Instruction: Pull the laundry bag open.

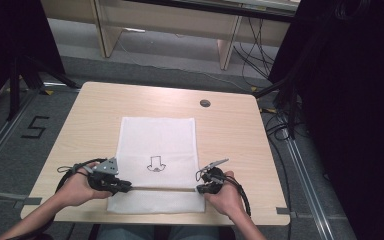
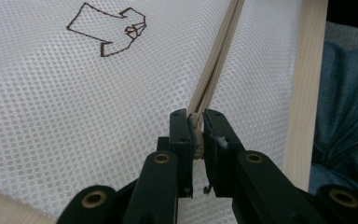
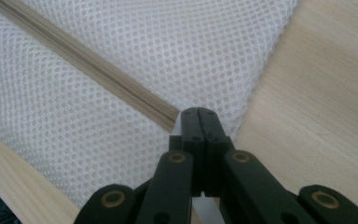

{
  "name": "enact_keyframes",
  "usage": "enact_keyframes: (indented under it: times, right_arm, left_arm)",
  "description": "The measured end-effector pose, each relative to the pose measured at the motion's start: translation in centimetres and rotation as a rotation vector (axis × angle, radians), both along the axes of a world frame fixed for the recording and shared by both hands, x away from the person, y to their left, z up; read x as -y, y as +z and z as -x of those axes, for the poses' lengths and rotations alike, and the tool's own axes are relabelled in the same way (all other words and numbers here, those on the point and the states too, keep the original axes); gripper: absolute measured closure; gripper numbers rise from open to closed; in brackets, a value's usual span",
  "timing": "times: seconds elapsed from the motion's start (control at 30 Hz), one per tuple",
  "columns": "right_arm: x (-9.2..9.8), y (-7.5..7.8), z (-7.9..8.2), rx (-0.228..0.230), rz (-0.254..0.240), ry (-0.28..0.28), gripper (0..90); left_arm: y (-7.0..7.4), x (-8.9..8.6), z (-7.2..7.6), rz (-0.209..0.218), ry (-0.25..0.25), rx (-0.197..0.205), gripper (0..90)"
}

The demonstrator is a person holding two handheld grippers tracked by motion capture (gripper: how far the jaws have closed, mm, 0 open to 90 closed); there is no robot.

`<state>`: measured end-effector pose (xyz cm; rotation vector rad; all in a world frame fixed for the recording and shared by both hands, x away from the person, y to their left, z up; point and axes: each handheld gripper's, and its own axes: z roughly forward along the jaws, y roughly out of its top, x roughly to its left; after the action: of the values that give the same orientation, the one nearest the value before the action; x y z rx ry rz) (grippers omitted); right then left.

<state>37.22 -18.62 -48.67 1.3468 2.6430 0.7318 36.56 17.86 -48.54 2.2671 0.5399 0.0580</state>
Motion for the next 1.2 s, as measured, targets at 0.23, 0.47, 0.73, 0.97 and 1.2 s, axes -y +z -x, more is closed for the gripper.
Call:
enact_keyframes:
  times: [0.23,0.47,0.73,0.97,1.2]
  right_arm:
    - [0.0,0.0,0.0,0.0,0.001,0.0,90.0]
    - [0.0,0.0,0.0,-0.003,-0.002,0.0,90.0]
    - [0.0,0.0,0.0,-0.003,-0.002,0.002,90.0]
    - [0.0,0.0,0.0,-0.002,-0.001,-0.001,90.0]
    - [0.0,0.0,0.0,0.0,-0.002,0.001,90.0]
  left_arm:
    - [0.0,-0.1,0.2,0.009,0.005,-0.005,81.9]
    - [-0.2,-0.4,0.3,0.033,0.031,-0.029,82.0]
    - [-0.2,-1.1,0.3,0.01,0.033,-0.017,82.0]
    - [-0.2,-1.8,0.5,0.023,0.048,-0.025,82.0]
    - [-0.3,-1.8,0.5,0.032,0.043,-0.029,82.0]
